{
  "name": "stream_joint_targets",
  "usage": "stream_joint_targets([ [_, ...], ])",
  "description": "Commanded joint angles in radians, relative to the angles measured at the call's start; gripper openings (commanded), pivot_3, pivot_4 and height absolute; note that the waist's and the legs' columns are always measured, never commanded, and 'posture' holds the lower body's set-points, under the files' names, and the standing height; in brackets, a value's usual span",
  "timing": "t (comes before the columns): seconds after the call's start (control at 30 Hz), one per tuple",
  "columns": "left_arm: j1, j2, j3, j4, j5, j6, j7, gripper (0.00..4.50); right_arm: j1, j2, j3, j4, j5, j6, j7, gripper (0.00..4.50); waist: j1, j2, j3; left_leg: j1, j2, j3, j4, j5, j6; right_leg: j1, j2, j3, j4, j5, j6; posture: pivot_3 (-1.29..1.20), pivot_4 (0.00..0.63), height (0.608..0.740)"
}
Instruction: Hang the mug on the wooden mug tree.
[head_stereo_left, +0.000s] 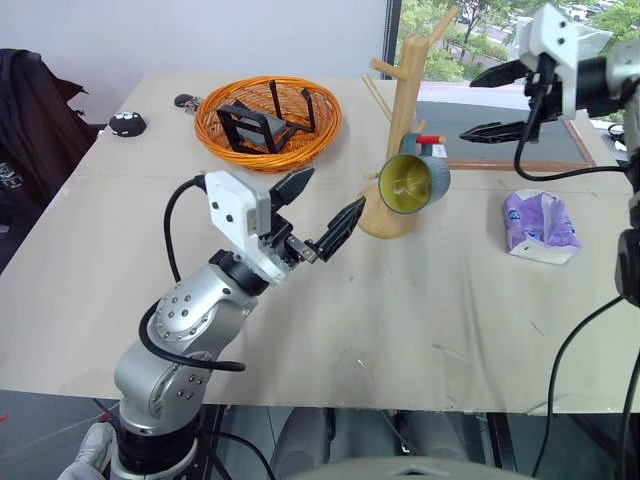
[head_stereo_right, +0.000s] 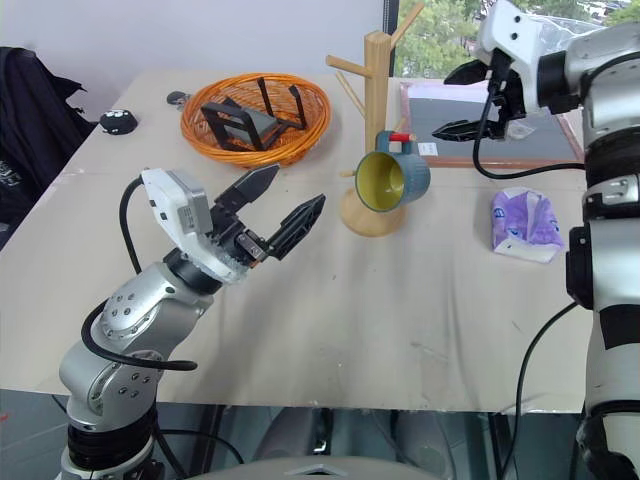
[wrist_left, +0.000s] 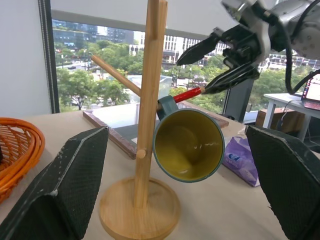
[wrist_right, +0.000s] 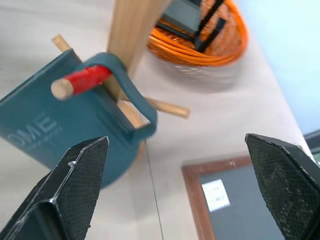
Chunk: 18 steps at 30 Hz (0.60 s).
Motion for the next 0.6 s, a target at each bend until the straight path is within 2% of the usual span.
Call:
stream_joint_targets([
  [0.03, 0.042, 0.016, 0.006, -0.005, 0.017, -0.025, -0.027, 4.5, 0.101, -0.074, -0.097, -0.178, 0.11, 0.153, 0.051, 4.43, 0.001, 0.0, 0.0, 0.0, 0.0, 0.0, 0.0, 0.0, 0.0, 0.0, 0.0, 0.0, 0.0, 0.0, 0.0, 0.0, 0.15, 0.737],
  [0.13, 0.114, 0.042, 0.003, -0.001, 0.042, -0.022, -0.044, 4.5, 0.329, -0.129, -0.171, -0.425, 0.218, 0.305, 0.058, 4.43, 0.007, -0.001, -0.001, -0.001, 0.001, -0.002, 0.0, 0.0, 0.0, 0.0, -0.001, -0.001, 0.0, 0.0, 0.0, 0.0, 0.15, 0.737],
  [0.23, 0.204, 0.086, -0.025, 0.019, 0.12, -0.028, -0.06, 4.5, 0.671, -0.109, -0.3, -0.738, 0.325, 0.411, -0.063, 4.43, 0.008, -0.001, -0.001, -0.002, 0.001, -0.002, 0.0, -0.001, 0.001, 0.0, -0.004, -0.002, 0.0, 0.0, 0.0, 0.0, 0.15, 0.737],
  [0.33, 0.301, 0.112, -0.043, 0.058, 0.179, -0.063, -0.095, 4.5, 1.032, 0.022, -0.425, -1.051, 0.397, 0.48, -0.272, 4.43, 0.01, 0.0, -0.002, -0.001, 0.001, -0.003, -0.001, -0.001, 0.002, 0.001, -0.003, -0.003, 0.0, 0.0, 0.0, 0.0, 0.15, 0.737],
  [0.43, 0.388, 0.134, -0.05, 0.104, 0.231, -0.114, -0.145, 4.5, 1.332, 0.204, -0.472, -1.284, 0.438, 0.473, -0.456, 4.43, 0.009, 0.002, -0.001, -0.001, 0.0, -0.003, -0.002, -0.001, 0.002, 0.0, -0.002, -0.003, 0.0, 0.0, 0.0, 0.0, 0.15, 0.737],
  [0.53, 0.432, 0.141, -0.052, 0.146, 0.26, -0.151, -0.187, 4.5, 1.511, 0.341, -0.466, -1.355, 0.406, 0.359, -0.578, 4.43, 0.002, 0.002, -0.002, 0.002, 0.0, -0.001, 0.0, -0.003, 0.005, 0.002, -0.001, 0.0, 0.002, 0.0, 0.001, 0.0, 0.15, 0.737],
  [0.6, 0.455, 0.152, -0.064, 0.182, 0.299, -0.17, -0.202, 4.5, 1.581, 0.426, -0.469, -1.334, 0.326, 0.223, -0.692, 4.43, 0.001, 0.0, -0.003, 0.011, -0.001, -0.001, 0.0, -0.004, 0.006, 0.011, -0.001, 0.0, 0.001, 0.0, 0.0, 0.0, 0.15, 0.737],
])
